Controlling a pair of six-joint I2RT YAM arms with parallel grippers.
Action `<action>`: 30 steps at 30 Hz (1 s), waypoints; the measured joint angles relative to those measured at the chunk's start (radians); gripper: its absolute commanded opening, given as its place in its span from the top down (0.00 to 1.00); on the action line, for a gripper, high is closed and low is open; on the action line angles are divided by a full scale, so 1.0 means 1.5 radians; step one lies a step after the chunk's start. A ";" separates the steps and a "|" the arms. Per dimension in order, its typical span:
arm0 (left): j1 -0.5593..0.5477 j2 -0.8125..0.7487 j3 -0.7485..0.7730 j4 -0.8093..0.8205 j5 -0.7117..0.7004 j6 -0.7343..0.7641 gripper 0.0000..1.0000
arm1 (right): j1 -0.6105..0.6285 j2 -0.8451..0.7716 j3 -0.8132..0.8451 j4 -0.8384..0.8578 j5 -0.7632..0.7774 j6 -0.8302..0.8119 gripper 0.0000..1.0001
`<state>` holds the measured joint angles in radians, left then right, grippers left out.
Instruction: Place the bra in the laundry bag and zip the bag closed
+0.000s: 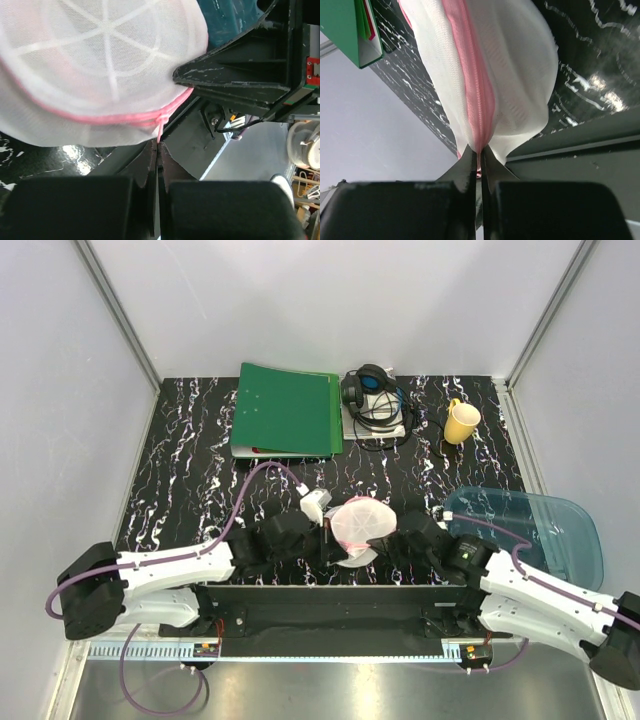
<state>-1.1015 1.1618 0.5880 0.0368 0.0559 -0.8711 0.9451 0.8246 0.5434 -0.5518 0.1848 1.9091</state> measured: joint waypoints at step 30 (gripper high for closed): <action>0.104 -0.016 0.016 0.021 0.163 0.082 0.44 | -0.225 0.104 0.114 0.086 -0.224 -0.424 1.00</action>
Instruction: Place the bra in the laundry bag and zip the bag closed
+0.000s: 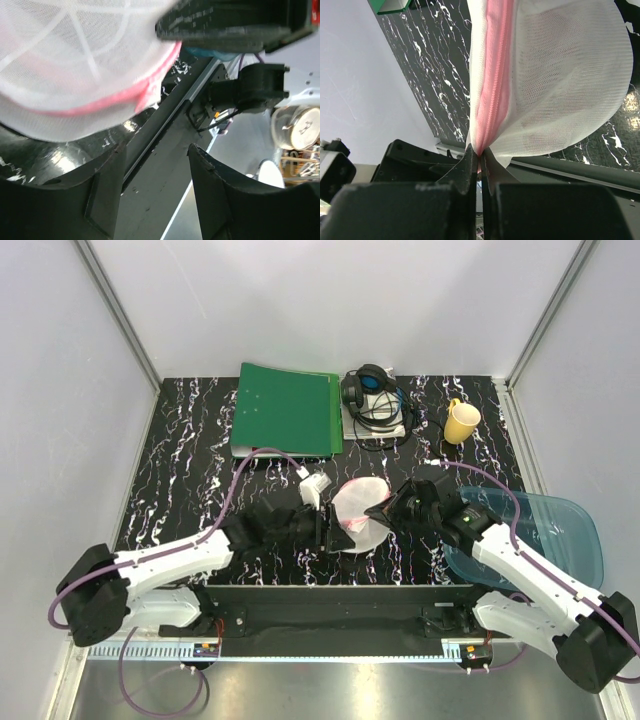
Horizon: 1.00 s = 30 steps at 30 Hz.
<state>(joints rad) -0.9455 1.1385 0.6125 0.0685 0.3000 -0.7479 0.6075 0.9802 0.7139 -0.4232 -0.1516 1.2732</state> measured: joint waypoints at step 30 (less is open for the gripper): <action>0.027 0.103 0.098 -0.039 0.001 -0.047 0.75 | 0.000 0.000 0.000 0.005 -0.013 0.003 1.00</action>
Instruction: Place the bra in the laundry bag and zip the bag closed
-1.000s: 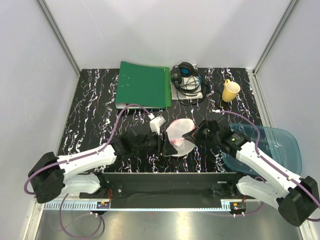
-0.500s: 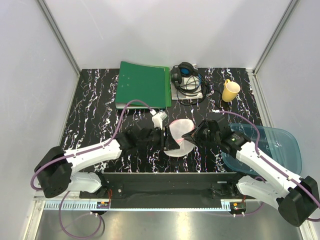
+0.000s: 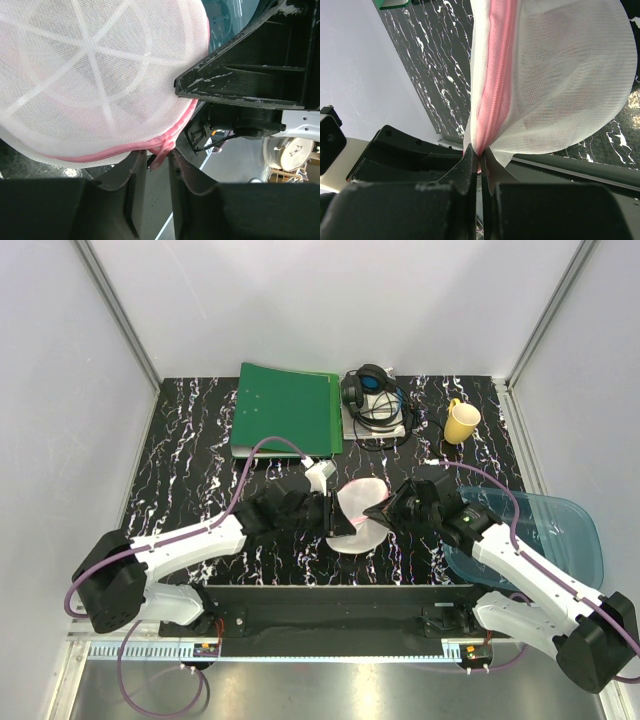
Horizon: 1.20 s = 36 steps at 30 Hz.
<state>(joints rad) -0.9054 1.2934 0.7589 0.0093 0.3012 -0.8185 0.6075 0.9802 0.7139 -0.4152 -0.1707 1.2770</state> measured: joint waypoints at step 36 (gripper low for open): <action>0.077 -0.155 -0.035 -0.096 -0.007 0.121 1.00 | -0.038 0.392 0.366 -0.061 -0.153 -0.351 0.28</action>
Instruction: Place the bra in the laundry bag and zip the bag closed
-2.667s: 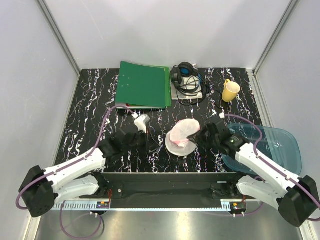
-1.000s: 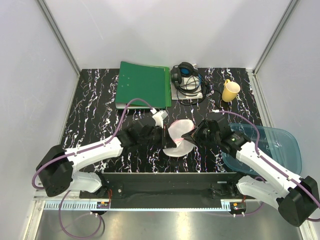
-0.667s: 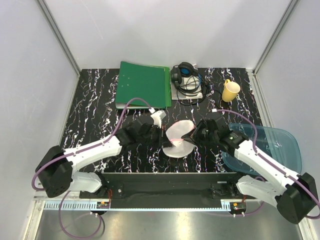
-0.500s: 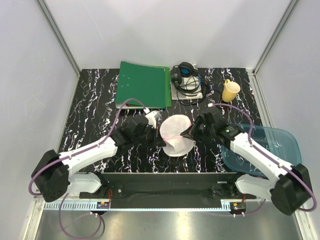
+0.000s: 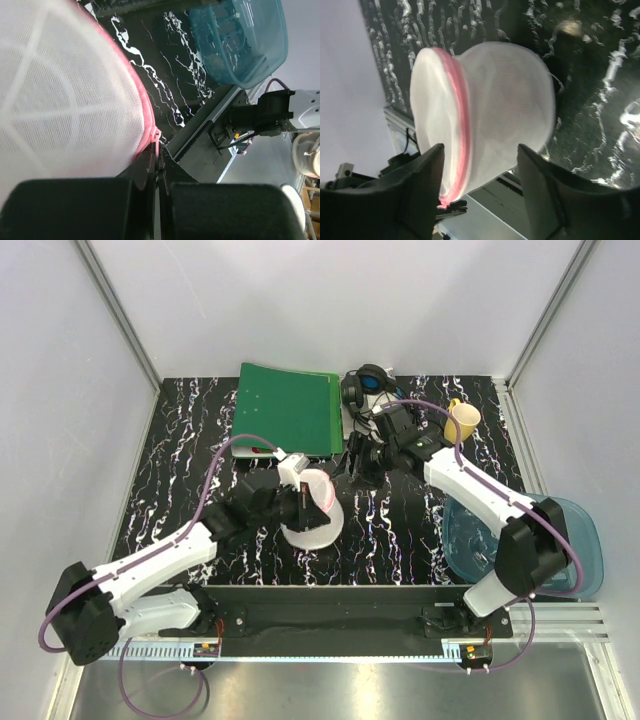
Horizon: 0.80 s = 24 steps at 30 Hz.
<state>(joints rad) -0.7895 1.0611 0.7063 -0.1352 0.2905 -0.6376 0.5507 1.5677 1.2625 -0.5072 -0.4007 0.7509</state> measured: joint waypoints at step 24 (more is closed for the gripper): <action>-0.037 0.069 -0.012 0.071 0.007 -0.038 1.00 | 0.106 -0.150 -0.229 0.095 0.126 0.328 0.72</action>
<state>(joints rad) -0.8455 1.1648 0.6876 -0.0284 0.3012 -0.6941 0.7097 1.3422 0.9192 -0.3641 -0.2111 1.2427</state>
